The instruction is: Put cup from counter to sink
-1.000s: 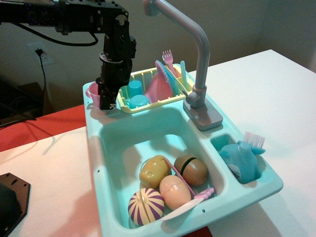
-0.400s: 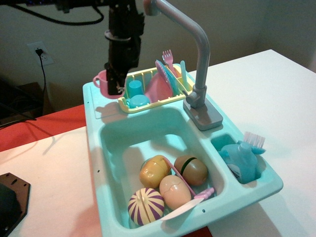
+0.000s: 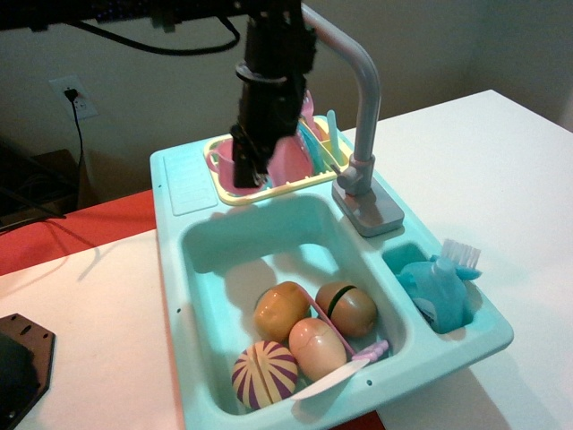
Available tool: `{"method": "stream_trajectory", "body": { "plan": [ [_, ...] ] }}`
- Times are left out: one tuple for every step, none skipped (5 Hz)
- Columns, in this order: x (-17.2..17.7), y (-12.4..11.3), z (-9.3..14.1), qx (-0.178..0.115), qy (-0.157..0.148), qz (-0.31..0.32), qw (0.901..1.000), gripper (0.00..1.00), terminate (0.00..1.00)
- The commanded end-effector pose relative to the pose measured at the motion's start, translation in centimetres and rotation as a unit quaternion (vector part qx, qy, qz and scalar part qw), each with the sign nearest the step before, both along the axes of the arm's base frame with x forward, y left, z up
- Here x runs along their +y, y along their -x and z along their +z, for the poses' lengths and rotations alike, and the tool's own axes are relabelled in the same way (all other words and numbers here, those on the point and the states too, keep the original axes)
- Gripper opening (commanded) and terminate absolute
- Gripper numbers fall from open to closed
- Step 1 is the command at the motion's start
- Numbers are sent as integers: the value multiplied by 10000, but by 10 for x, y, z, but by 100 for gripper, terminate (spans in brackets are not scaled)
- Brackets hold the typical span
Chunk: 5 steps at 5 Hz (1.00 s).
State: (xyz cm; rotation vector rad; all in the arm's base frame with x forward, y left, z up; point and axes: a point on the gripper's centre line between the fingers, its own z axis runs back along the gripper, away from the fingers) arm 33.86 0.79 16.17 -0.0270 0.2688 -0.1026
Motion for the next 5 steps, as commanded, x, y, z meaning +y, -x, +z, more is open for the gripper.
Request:
{"method": "stream_trajectory", "body": {
  "plan": [
    [-37,-4,6,-177,35,-280,9994,0,0],
    [-55,1,-4,-92,50,-455,9989,0,0],
    [-62,2,-22,-75,-17,-462,9989,0,0],
    [-63,2,-48,-100,-193,-404,9989,0,0],
    [-63,-2,-62,-134,-327,-360,9987,0,0]
  ]
}}
